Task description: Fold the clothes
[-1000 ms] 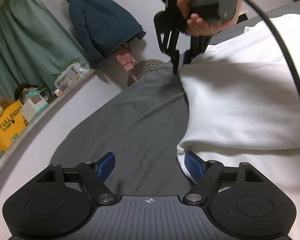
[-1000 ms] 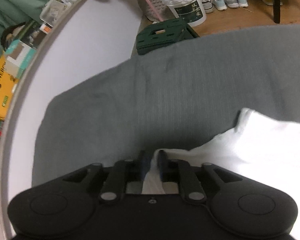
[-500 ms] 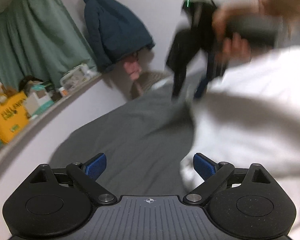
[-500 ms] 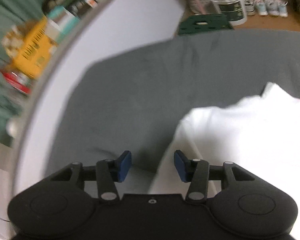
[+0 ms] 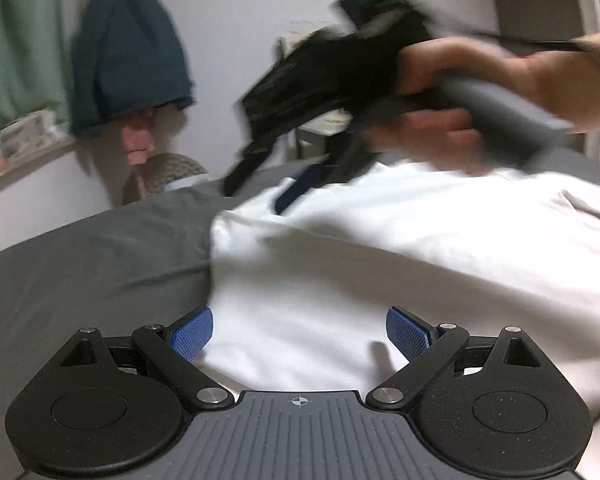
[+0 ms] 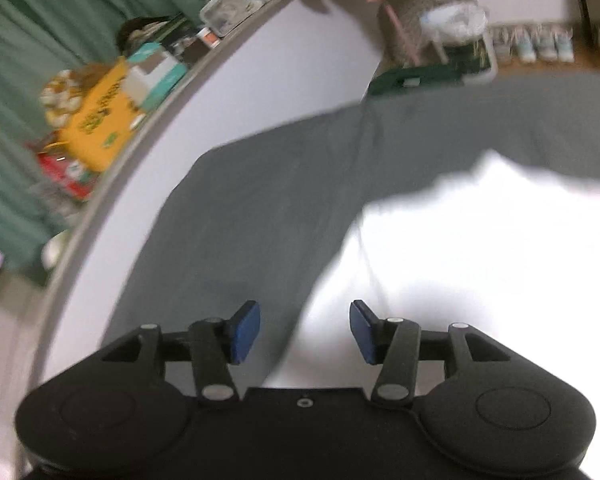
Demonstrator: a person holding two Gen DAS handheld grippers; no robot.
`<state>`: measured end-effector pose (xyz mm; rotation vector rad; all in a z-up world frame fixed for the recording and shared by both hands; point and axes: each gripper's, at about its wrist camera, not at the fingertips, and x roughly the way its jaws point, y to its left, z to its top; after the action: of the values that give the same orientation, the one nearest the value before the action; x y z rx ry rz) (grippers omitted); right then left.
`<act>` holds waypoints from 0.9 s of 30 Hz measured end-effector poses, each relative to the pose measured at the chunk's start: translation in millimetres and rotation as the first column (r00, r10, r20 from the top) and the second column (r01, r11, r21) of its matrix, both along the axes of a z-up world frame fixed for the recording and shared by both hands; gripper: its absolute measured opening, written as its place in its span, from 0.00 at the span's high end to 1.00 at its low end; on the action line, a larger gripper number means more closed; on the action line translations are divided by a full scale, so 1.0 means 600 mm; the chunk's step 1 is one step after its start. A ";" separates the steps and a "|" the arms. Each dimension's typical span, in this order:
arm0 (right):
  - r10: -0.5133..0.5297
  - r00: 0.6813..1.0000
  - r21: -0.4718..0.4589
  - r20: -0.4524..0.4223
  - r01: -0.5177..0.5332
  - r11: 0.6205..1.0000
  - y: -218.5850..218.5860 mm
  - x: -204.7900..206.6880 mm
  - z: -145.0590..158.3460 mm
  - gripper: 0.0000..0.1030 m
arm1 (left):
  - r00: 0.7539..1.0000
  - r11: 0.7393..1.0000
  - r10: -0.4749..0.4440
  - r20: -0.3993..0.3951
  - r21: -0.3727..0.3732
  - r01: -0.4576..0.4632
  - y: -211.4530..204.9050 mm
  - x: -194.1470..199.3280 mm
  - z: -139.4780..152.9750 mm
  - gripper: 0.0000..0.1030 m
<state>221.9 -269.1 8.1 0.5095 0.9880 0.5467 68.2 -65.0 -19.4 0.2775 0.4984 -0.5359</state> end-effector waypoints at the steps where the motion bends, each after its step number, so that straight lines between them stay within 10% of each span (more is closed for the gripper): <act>1: -0.001 1.000 0.011 -0.025 0.001 1.000 -0.018 -0.035 -0.001 0.51 | 1.000 1.000 -0.021 -0.014 0.017 0.021 -0.003 -0.001 -0.002 0.09; 8: -0.089 0.980 -0.061 -0.179 0.079 0.995 -0.093 -0.309 -0.035 0.49 | 0.995 0.989 -0.078 -0.058 0.118 0.084 -0.019 -0.004 -0.005 0.09; 14: -0.183 0.981 -0.144 -0.069 0.172 0.975 -0.126 -0.504 0.016 0.47 | 0.996 0.983 -0.085 0.004 0.163 0.083 -0.017 -0.042 0.023 0.08; 21: 0.016 0.982 -0.559 0.186 0.092 0.824 -0.075 -0.608 0.041 0.46 | 0.994 0.989 -0.104 0.044 0.112 0.098 -0.030 -0.073 0.058 0.08; 27: 0.033 0.983 -0.599 0.183 0.085 0.796 -0.059 -0.617 0.019 0.47 | 0.998 0.998 -0.059 -0.023 0.019 0.059 -0.021 -0.064 0.062 0.08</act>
<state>-148.5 -304.8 19.6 -0.1074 0.9133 0.2176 29.6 -77.4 17.8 0.3055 0.5189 -0.5925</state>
